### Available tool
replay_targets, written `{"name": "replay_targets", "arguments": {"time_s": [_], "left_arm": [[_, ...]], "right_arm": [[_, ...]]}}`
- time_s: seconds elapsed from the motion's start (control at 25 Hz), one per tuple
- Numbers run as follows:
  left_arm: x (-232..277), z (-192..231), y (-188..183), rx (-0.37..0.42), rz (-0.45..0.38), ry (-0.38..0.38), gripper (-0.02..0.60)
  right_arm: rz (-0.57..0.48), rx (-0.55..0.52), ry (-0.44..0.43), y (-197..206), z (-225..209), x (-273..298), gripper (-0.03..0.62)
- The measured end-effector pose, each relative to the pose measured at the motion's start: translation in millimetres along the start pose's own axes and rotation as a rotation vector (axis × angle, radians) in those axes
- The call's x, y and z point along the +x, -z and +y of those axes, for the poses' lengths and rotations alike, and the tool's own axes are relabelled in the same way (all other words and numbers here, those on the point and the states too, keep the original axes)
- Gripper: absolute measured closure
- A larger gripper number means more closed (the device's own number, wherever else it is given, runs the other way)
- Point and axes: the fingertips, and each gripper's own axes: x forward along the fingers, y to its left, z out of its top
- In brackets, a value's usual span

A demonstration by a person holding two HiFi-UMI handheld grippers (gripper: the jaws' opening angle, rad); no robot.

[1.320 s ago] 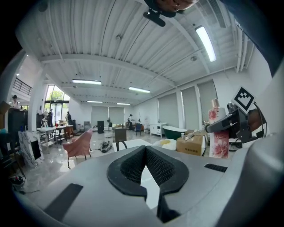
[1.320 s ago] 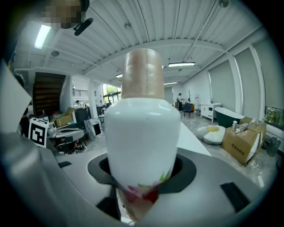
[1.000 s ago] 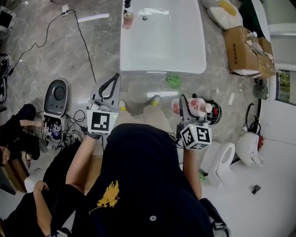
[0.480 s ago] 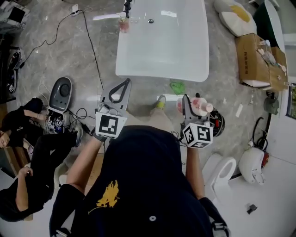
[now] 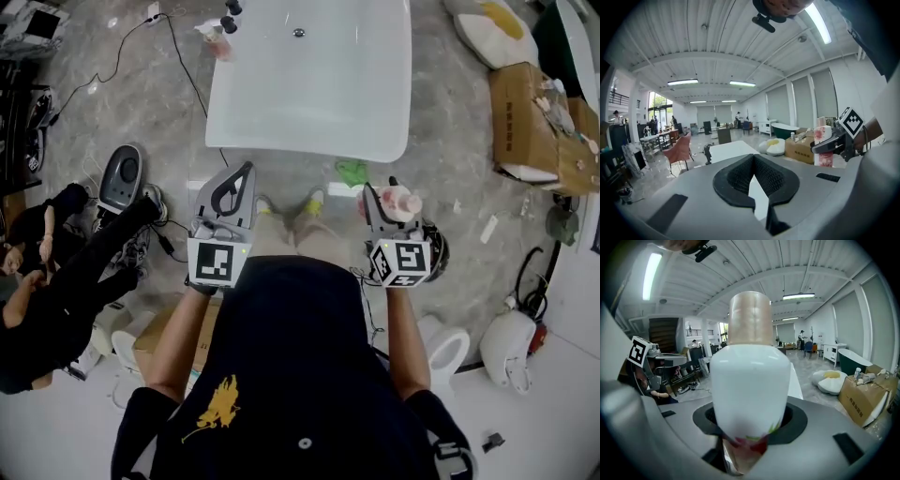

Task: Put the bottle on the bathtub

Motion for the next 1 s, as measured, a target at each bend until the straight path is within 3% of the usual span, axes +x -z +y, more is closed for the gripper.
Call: {"name": "replay_targets", "arguments": {"time_s": [0.2,0.48,0.56,0.84,1.0], "left_arm": [[-1.3,-14.5,0.9,0.003,0.018,0.005,0.563],[18.7,-20.4,12.4,-0.060,-0.050,0.036,0.563],[26.5,-20.4,21.6,-0.039,-0.043,0.043,0.564],[61.4,-31.7,36.7,-0.034,-0.071,-0.008,0.563],[93.8,-35.9,72.6,-0.052,-0.043,-0.056,0.563]], "right_arm": [[-0.017,-0.017,-0.011,2.1,-8.7,-9.4,0.388],[0.012,-0.065,0.009,12.4,-9.4,-17.0,0.388],[0.003,-0.064,0.002,13.3,-9.8,-16.4,0.388],[0.039,-0.076,-0.090,31.7,-34.0,13.4,0.388],[0.036,-0.122,-0.159,52.2,-47.1,58.3,0.388]]}}
